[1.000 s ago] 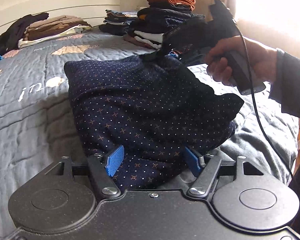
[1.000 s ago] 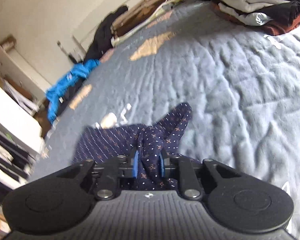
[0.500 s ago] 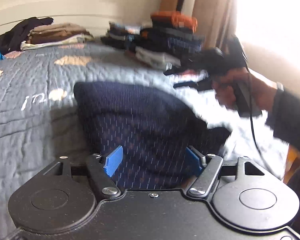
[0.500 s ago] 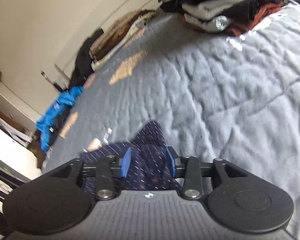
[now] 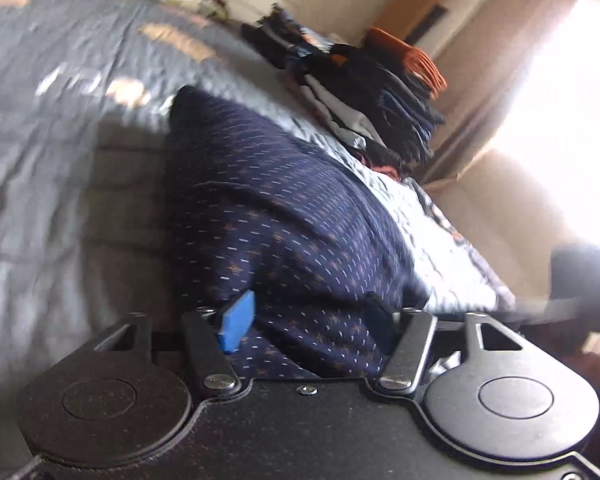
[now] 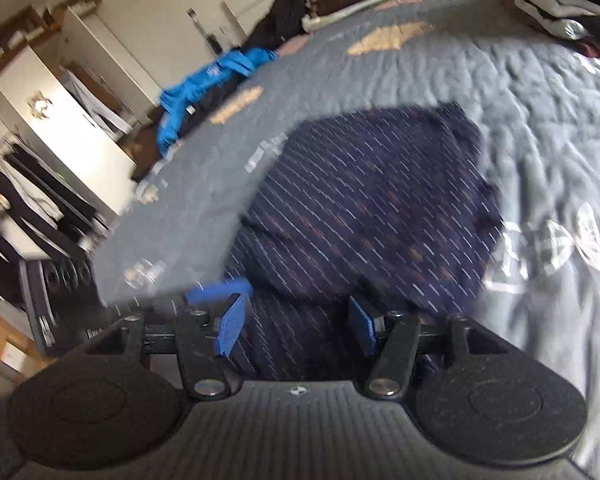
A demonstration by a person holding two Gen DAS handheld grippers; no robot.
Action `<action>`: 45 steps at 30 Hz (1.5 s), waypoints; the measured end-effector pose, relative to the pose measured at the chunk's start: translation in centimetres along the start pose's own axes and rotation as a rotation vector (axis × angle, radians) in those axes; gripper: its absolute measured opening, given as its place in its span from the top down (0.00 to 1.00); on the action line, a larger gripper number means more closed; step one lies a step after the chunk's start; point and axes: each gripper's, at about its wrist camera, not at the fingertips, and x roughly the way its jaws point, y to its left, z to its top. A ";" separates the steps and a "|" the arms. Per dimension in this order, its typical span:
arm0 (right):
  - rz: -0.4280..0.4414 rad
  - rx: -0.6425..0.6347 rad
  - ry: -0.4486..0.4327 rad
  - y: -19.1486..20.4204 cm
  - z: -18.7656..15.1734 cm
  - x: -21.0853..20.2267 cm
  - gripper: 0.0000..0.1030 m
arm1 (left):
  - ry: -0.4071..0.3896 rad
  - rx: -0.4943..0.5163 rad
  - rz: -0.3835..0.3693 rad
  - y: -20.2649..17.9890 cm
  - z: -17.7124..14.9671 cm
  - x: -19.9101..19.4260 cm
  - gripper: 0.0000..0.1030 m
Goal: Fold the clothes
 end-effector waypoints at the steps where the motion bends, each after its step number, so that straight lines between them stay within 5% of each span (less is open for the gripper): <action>1: -0.016 -0.004 0.009 -0.6 -0.7 0.1 0.45 | -0.001 -0.051 -0.027 0.4 0.5 -0.4 0.49; 6: 0.022 0.028 -0.011 -2.9 -1.9 -1.1 0.46 | -0.029 -0.095 -0.243 -0.2 2.9 -2.2 0.31; 10: 0.021 -0.001 -0.010 -2.7 -2.4 -1.2 0.45 | 0.096 -0.133 -0.343 0.1 3.3 0.5 0.29; 15: 0.010 -0.051 0.001 -2.4 -2.9 -1.0 0.45 | 0.213 -0.191 -0.319 2.5 3.8 5.0 0.29; 24: 0.037 -0.098 0.012 -2.1 -2.9 -0.9 0.45 | 0.199 -0.269 -0.356 5.5 7.4 6.4 0.49; 28: 0.074 -0.017 0.005 -2.6 -2.1 -1.9 0.45 | 0.184 -0.100 -0.216 1.8 6.7 2.9 0.37; 30: 0.081 -0.004 -0.024 -2.5 -1.2 -2.8 0.44 | 0.075 0.003 -0.062 -0.6 5.9 -0.4 0.28; 33: 0.059 -0.008 -0.085 -2.2 0.1 -3.8 0.42 | -0.048 0.244 0.168 -5.1 3.3 -3.8 0.25; 36: 0.052 0.039 -0.145 -2.2 1.4 -4.0 0.39 | -0.078 0.532 0.351 -9.3 -0.2 -4.0 0.24; 45: 0.057 0.098 -0.266 -0.7 3.7 -3.6 0.36 | -0.055 1.229 0.611 -11.4 -11.4 -2.3 0.24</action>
